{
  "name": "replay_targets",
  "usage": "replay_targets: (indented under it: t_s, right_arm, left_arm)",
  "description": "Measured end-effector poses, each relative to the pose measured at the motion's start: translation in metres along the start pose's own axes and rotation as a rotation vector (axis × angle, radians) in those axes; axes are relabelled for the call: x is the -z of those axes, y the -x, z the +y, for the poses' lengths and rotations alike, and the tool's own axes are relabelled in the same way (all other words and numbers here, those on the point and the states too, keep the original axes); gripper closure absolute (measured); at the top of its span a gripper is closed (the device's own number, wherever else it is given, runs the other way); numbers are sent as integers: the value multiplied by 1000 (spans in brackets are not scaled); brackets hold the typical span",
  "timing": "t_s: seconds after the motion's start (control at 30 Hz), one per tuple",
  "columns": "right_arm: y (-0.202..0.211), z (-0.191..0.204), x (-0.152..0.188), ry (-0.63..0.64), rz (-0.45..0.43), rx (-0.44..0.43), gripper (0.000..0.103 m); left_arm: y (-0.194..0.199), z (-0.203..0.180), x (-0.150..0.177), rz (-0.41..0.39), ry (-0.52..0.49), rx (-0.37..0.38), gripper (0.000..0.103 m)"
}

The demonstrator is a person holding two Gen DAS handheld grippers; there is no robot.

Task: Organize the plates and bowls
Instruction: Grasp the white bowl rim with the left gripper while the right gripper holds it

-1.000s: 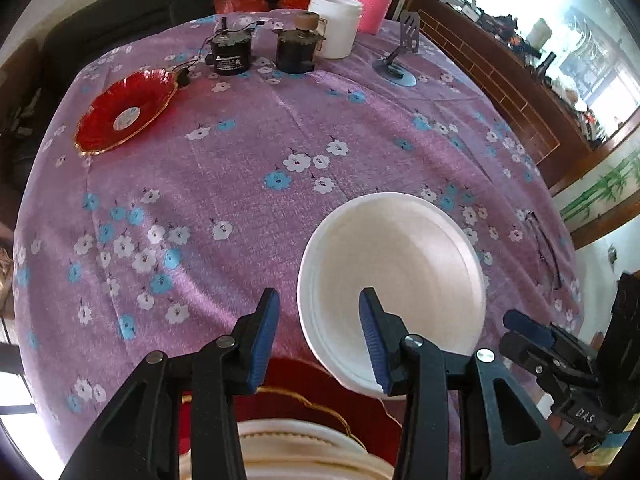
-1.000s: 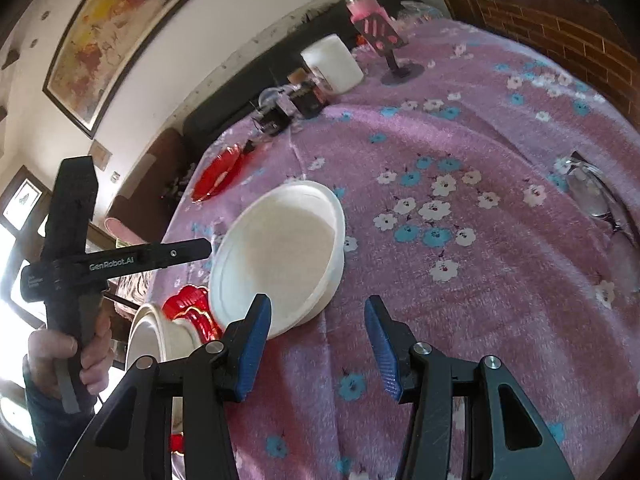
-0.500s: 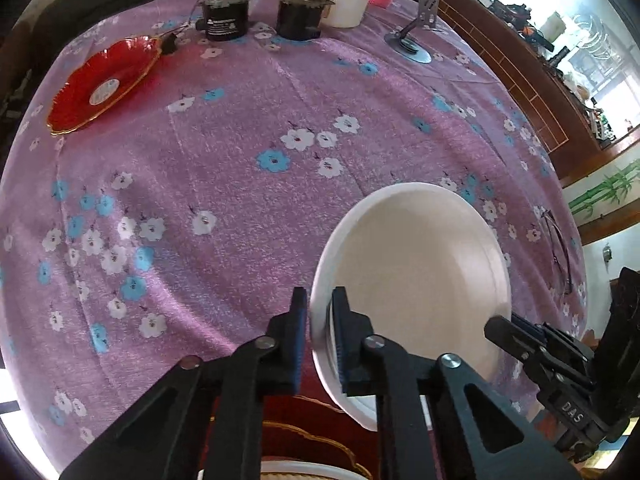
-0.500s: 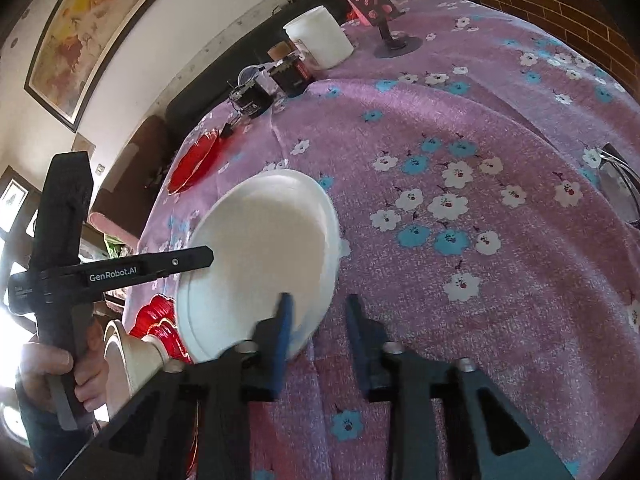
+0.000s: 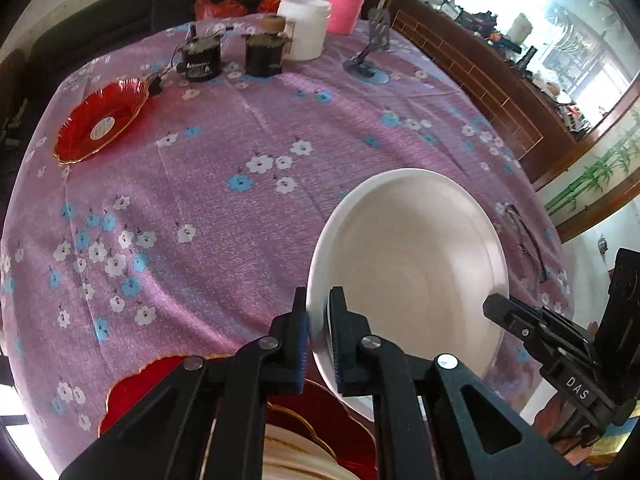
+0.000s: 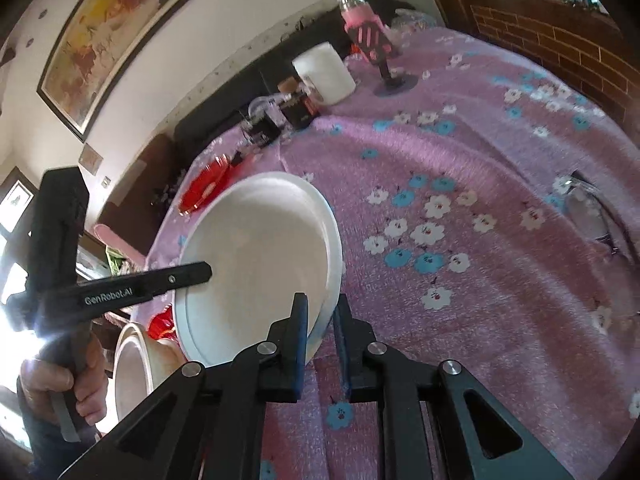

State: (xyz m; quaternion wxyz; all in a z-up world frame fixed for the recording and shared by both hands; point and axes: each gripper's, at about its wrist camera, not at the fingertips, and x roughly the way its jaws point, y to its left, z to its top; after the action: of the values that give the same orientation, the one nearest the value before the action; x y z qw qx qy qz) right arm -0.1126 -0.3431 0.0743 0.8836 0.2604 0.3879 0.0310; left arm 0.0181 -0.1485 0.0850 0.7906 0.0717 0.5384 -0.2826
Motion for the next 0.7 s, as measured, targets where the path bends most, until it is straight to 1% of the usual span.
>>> replay_targets:
  t_s: [0.13,0.3,0.37,0.47,0.53,0.6,0.7]
  right_arm:
    - [19,4,5,14,-32,-25,89]
    - [41,12,15,46,-75,-58,89]
    - [49,16,19,64,-96,-74,89]
    - [55,20,23,72,-110,-87,89]
    - [56,21,24,74,-104,-87,89]
    - [54,19,25,60,-94,-105,89]
    - [54,21,28,62,-90,-109,89]
  left_arm:
    - [17,-12,11,-62,-26,-19,94]
    - [41,-32,35,-187,-86,-113,93]
    - [53,-40,46,-249,-108,-148,92]
    - [66,-41,56,-303,-102,-150,92]
    - [72,-40,61,-321,-96,-144,92]
    - [77,-41,65,-342,-98,-153,92]
    - [81,-42,72,-367,-102,-167,92]
